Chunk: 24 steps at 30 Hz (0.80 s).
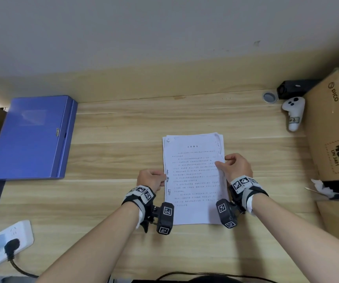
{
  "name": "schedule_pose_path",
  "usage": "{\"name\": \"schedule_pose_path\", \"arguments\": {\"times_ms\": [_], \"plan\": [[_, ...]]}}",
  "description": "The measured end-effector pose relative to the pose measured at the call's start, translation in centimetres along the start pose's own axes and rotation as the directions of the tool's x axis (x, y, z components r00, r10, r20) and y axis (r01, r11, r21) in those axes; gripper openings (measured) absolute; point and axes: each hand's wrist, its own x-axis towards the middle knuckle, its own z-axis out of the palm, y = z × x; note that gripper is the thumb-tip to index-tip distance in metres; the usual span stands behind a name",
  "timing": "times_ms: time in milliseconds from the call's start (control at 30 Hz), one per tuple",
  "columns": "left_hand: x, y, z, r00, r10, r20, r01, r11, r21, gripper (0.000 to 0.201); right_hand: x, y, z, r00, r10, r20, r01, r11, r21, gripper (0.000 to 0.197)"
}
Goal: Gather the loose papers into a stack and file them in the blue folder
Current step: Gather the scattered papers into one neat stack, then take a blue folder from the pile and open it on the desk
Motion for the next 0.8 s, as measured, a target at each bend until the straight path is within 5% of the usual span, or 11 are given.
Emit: {"name": "schedule_pose_path", "arguments": {"times_ms": [233, 433, 800], "plan": [[0.2, 2.5, -1.8, 1.0, 0.001, 0.0, -0.001, 0.998, 0.064, 0.016, 0.0, -3.1, 0.1, 0.984, -0.137, -0.113, 0.138, 0.99, 0.0, 0.049], [4.2, 3.4, -7.9, 0.997, 0.071, -0.03, -0.067, 0.992, 0.109, 0.023, -2.3, -8.9, 3.4, 0.961, -0.264, -0.085, 0.274, 0.953, 0.132, 0.034], [5.5, 4.7, -27.2, 0.907, 0.256, -0.333, -0.229, 0.966, 0.118, 0.022, -8.7, -20.8, 18.7, 0.93, -0.317, 0.186, 0.27, 0.933, 0.239, 0.006]]}}
